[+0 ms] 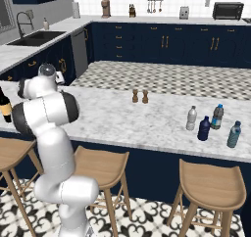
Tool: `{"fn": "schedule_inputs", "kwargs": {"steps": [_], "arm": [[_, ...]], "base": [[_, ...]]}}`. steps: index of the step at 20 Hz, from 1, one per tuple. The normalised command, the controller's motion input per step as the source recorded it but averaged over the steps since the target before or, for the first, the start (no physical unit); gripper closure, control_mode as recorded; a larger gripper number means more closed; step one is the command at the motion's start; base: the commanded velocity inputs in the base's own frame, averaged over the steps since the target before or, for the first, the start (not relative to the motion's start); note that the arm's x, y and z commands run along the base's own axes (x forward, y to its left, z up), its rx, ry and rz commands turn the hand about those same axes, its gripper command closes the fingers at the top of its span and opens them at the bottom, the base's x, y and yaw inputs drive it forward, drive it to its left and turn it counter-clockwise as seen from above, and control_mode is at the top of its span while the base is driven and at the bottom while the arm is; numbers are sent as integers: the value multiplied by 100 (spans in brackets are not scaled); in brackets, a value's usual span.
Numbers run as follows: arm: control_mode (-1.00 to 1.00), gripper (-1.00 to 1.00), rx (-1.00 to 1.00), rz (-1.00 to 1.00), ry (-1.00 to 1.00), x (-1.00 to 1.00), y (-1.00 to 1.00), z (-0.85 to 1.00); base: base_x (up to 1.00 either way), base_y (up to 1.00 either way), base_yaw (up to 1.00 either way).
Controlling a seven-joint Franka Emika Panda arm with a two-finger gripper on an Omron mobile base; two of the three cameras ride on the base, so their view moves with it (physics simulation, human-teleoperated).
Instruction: Move the plastic bottles in the middle to the plastics group, and the glass bottles in the middle to the glass group.
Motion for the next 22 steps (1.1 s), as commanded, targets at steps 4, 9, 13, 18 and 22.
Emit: {"fn": "schedule_inputs", "kwargs": {"steps": [4, 9, 13, 18, 22], "arm": [[-100, -100, 0, -9, 1, -47, -77, 60], [-100, -100, 0, -18, 12, -51, -84, 39], [-100, -100, -2, -25, 27, -41, -91, 13], [-100, -100, -8, -27, 27, -45, -79, 6], [-100, -100, -7, -36, 25, -55, -71, 10]], "base": [[0, 0, 0], [0, 0, 0], [0, 0, 0], [0, 0, 0], [0, 0, 0]]}}
